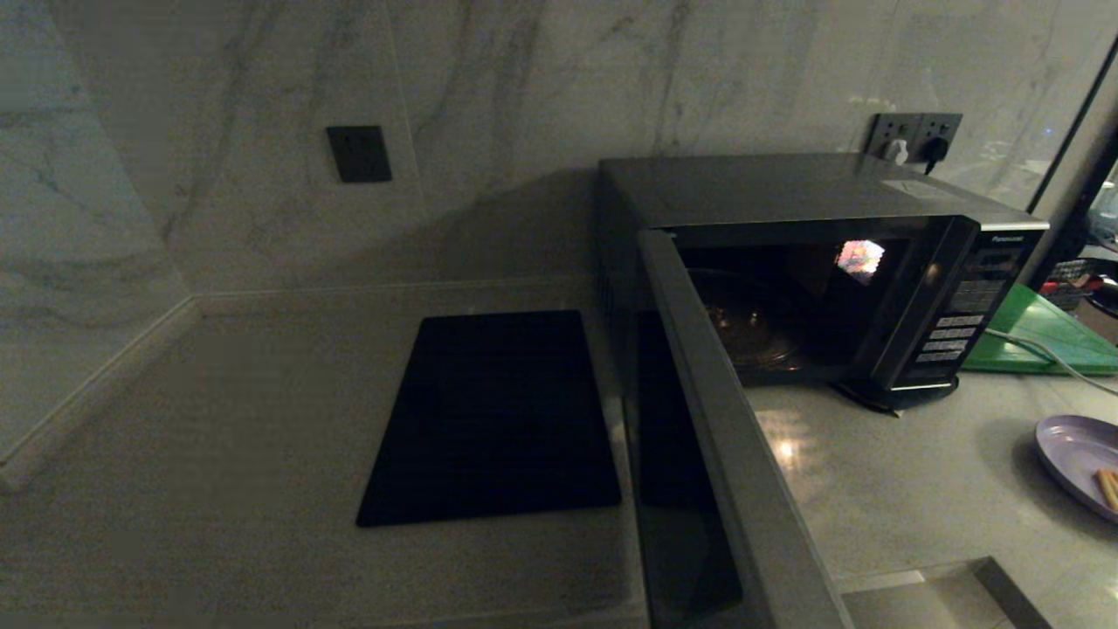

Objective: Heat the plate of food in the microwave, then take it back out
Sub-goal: Open the microwave oven, then put the plate in the microwave oven

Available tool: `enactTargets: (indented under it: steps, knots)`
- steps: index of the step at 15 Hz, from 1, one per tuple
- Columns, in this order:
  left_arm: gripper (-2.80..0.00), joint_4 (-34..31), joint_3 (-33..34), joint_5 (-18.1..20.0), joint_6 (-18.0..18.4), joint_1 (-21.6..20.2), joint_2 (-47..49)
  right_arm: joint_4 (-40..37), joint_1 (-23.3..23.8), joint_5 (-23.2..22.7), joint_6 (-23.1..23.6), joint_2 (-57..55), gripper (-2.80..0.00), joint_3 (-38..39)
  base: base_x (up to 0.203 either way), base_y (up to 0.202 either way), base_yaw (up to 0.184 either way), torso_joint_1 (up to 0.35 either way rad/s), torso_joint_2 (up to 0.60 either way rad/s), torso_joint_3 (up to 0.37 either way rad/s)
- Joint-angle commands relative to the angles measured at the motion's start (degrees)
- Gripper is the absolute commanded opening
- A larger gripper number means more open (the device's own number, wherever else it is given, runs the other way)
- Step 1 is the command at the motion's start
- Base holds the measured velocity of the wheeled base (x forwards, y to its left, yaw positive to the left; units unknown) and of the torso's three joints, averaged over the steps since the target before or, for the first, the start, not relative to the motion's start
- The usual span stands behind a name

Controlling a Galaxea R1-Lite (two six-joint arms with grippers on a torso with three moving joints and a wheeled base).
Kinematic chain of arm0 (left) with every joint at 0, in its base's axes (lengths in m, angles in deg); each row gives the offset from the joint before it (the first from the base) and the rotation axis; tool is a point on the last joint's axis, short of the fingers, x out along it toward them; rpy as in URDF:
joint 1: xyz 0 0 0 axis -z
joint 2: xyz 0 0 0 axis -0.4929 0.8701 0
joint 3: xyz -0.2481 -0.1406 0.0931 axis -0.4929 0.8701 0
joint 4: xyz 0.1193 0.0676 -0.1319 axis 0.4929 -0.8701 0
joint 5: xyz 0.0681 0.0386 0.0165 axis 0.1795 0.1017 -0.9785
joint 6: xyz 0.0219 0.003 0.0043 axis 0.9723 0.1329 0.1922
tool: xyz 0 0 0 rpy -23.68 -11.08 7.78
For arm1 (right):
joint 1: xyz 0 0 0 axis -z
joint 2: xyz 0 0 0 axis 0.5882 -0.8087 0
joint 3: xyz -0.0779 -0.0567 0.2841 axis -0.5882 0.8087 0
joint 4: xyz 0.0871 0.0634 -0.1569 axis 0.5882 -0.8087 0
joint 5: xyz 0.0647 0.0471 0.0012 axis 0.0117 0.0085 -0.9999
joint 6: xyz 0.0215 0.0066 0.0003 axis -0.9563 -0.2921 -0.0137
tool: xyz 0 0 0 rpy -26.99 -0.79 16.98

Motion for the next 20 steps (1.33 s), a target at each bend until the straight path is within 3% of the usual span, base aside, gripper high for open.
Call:
enactTargets:
  steps: [1, 3, 4, 9, 14, 18, 20]
  knots:
    - [-2.8, -0.1, 0.0, 0.0, 0.0, 0.0, 0.0, -2.7, 1.0, -0.1, 4.2, 0.8, 0.0, 0.4, 0.0, 0.0, 0.0, 0.0, 0.0, 0.0]
    - [-2.8, 0.0, 0.0, 0.0, 0.0, 0.0, 0.0, -8.6, 2.4, 0.1, 8.7, 1.8, 0.0, 0.2, 0.0, 0.0, 0.0, 0.0, 0.0, 0.0]
    - [-2.8, 0.0, 0.0, 0.0, 0.0, 0.0, 0.0, -9.0, 3.0, 0.3, 8.8, 2.3, 0.0, 0.0, 0.0, 0.0, 0.0, 0.0, 0.0, 0.0]
    - [-2.8, 0.0, 0.0, 0.0, 0.0, 0.0, 0.0, -9.1, 3.7, -0.7, 8.8, 1.8, 0.0, -2.6, 0.0, 0.0, 0.0, 0.0, 0.0, 0.0]
    - [-2.8, 0.0, 0.0, 0.0, 0.0, 0.0, 0.0, -9.2, 3.8, -6.8, 8.6, -6.1, 0.0, -7.7, 0.0, 0.0, 0.0, 0.0, 0.0, 0.0]
    - [-2.8, 0.0, 0.0, 0.0, 0.0, 0.0, 0.0, -9.2, 5.8, -6.8, 4.6, -14.2, 0.0, -15.4, 0.0, 0.0, 0.0, 0.0, 0.0, 0.0]
    - [-2.8, 0.0, 0.0, 0.0, 0.0, 0.0, 0.0, -9.2, 6.5, -4.0, 4.4, -15.6, 0.0, -16.3, 0.0, 0.0, 0.0, 0.0, 0.0, 0.0]
